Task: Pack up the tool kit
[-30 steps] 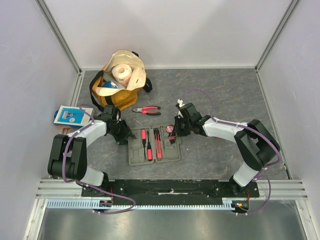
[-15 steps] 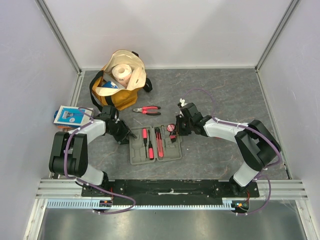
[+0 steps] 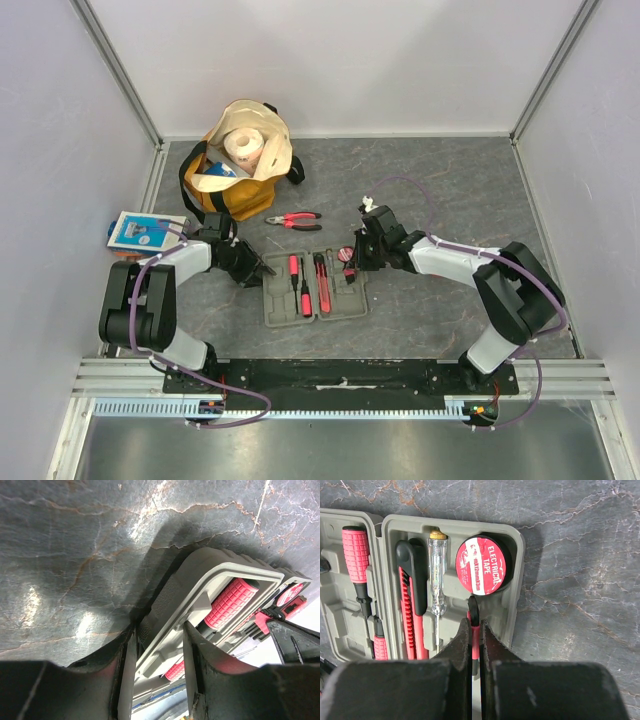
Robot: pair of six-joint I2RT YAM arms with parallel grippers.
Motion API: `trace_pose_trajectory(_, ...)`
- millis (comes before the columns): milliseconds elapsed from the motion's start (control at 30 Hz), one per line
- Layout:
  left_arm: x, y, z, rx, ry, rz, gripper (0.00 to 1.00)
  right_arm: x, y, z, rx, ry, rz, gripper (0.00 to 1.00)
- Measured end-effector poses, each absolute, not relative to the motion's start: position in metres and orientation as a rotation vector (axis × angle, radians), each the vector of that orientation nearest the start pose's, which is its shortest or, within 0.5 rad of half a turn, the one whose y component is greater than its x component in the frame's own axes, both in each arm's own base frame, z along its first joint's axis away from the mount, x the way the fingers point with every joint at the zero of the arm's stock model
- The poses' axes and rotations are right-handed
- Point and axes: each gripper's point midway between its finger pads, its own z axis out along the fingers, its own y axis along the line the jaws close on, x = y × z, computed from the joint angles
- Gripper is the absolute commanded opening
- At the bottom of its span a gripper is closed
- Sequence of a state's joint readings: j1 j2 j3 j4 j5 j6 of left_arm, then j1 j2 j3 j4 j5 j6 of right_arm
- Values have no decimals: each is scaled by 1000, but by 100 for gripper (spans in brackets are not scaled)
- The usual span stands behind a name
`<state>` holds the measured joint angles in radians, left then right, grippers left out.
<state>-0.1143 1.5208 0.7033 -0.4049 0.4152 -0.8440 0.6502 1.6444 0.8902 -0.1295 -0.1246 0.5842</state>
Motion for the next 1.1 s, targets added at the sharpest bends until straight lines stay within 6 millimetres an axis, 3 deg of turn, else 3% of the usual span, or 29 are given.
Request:
trace_pose_trajectory(900,259,-136,20,-986,2750,-867,32,273,259,42,-116,2579,657,0)
trace_pose_trajectory(1000,259,-137,20,-987,2750,-872,32,273,260,42,-108,2585,667,6)
trace_pose_trajectory(1100,259,-137,20,-989,2750,-875,32,273,259,41,-95,2590,671,20)
